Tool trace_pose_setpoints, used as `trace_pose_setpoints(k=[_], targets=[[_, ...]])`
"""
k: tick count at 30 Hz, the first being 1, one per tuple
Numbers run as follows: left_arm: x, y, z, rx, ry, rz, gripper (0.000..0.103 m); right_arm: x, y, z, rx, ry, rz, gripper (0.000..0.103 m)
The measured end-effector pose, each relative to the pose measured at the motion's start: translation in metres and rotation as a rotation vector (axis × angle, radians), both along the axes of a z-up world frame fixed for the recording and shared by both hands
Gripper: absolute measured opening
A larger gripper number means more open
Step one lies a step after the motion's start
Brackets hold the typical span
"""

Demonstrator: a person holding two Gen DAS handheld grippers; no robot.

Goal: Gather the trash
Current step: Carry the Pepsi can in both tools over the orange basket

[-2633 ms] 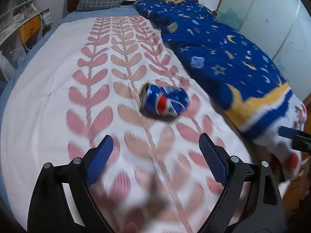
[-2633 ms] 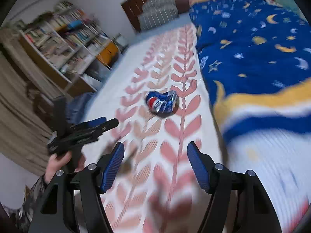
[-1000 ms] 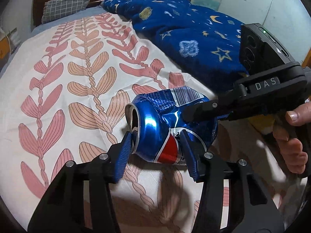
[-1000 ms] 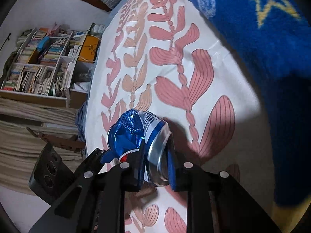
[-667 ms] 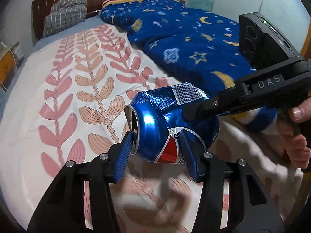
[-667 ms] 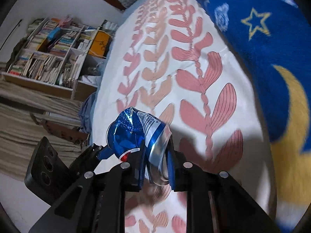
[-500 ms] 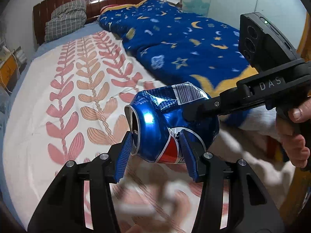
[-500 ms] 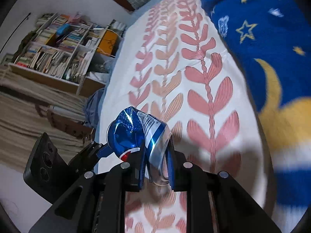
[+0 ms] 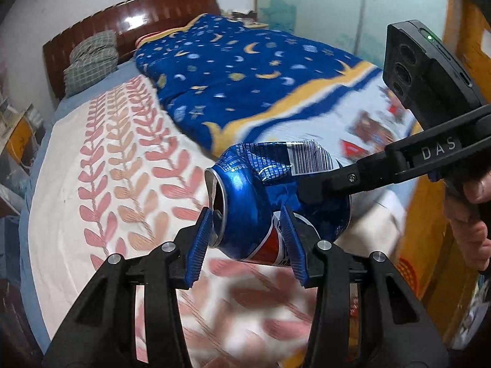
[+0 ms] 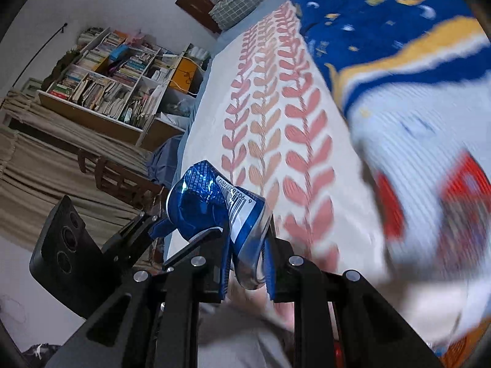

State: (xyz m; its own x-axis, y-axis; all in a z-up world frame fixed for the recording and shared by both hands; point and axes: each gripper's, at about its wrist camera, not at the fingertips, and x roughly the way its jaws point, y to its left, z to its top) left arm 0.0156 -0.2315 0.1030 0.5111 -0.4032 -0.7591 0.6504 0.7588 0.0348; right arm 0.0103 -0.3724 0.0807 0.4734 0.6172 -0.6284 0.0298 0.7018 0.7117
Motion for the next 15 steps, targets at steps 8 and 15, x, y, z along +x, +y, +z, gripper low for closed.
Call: trace_pose_setpoints(k=[8, 15], targets=[[-0.094, -0.052, -0.001, 0.027, 0.025, -0.155, 0.047, -0.145, -0.061, -0.001, 0.045, 0.045, -0.087, 0.019], [-0.158, -0.110, -0.024, 0.047, 0.080, -0.253, 0.047, -0.255, -0.117, -0.025, 0.077, 0.105, -0.206, 0.019]])
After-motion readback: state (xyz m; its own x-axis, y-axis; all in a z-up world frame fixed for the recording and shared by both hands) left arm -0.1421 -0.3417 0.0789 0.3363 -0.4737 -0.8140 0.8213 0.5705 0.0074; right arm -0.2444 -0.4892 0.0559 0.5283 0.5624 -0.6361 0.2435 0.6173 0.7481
